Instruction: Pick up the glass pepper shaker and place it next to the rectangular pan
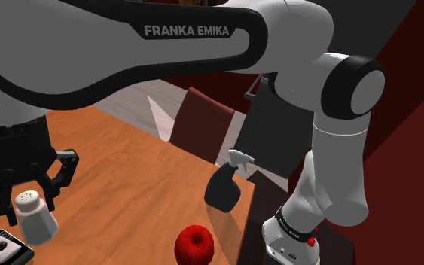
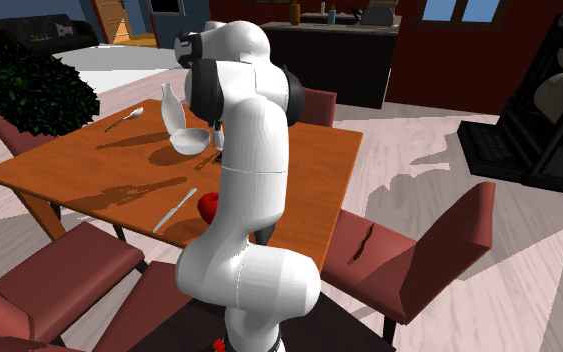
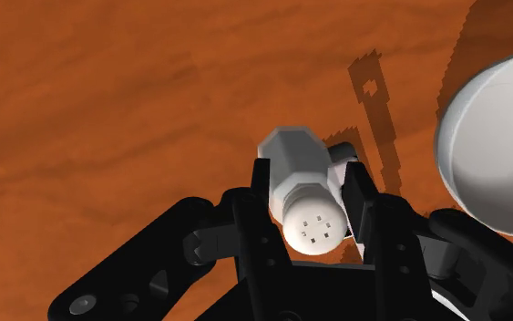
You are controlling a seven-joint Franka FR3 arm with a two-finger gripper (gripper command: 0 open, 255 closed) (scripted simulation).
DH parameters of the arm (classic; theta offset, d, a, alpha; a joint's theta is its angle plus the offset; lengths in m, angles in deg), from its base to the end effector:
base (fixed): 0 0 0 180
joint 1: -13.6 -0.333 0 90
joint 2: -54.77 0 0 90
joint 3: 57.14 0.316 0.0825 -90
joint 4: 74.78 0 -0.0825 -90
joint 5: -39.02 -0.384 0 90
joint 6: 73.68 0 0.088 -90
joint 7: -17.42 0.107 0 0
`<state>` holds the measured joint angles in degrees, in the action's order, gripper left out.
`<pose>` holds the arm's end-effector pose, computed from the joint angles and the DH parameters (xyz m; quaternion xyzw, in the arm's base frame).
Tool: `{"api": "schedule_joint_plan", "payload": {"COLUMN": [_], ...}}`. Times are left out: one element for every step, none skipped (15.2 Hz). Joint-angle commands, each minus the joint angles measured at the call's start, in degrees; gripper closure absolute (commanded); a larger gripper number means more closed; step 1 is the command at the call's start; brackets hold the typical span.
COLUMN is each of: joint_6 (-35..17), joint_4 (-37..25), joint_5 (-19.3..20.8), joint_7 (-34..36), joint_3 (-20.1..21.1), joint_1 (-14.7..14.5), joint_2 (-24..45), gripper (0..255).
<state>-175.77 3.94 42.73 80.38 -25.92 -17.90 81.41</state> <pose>0.3767 0.5694 0.4801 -0.9961 0.0197 0.0741 0.0427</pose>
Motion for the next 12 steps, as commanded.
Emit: {"api": "schedule_joint_plan", "payload": {"joint_6": [-1.49, -2.23, -2.96, -3.68, -4.40, -5.11, -5.81, -6.51, -7.20, -7.89, -8.57, -9.24], "joint_4": [1.25, 1.95, 2.62, 3.28, 3.92, 4.54, 5.13, 5.71, 6.28, 6.82, 7.34, 7.85], "joint_5": [0.11, 0.13, 0.16, 0.20, 0.25, 0.30, 0.36, 0.42, 0.49, 0.56, 0.64, 0.73], "joint_7": [-0.17, -0.23, -0.27, -0.32, -0.36, -0.40, -0.44, -0.47, -0.50, -0.52, -0.55, -0.57], "joint_3": [-0.11, -0.15, -0.18, -0.22, -0.27, -0.31, -0.36, -0.41, -0.46, -0.52, -0.58, -0.64], "joint_1": [0.13, 0.19, 0.25, 0.30, 0.35, 0.38, 0.41, 0.44, 0.46, 0.47, 0.48, 0.48], "joint_2": [0.26, 0.32, 0.39, 0.48, 0.58, 0.69, 0.82, 0.96, 1.11, 1.27, 1.45, 1.64], "gripper": [255, 255, 255, 255, 255, 255, 255, 255, 255, 255, 255, 255]}}
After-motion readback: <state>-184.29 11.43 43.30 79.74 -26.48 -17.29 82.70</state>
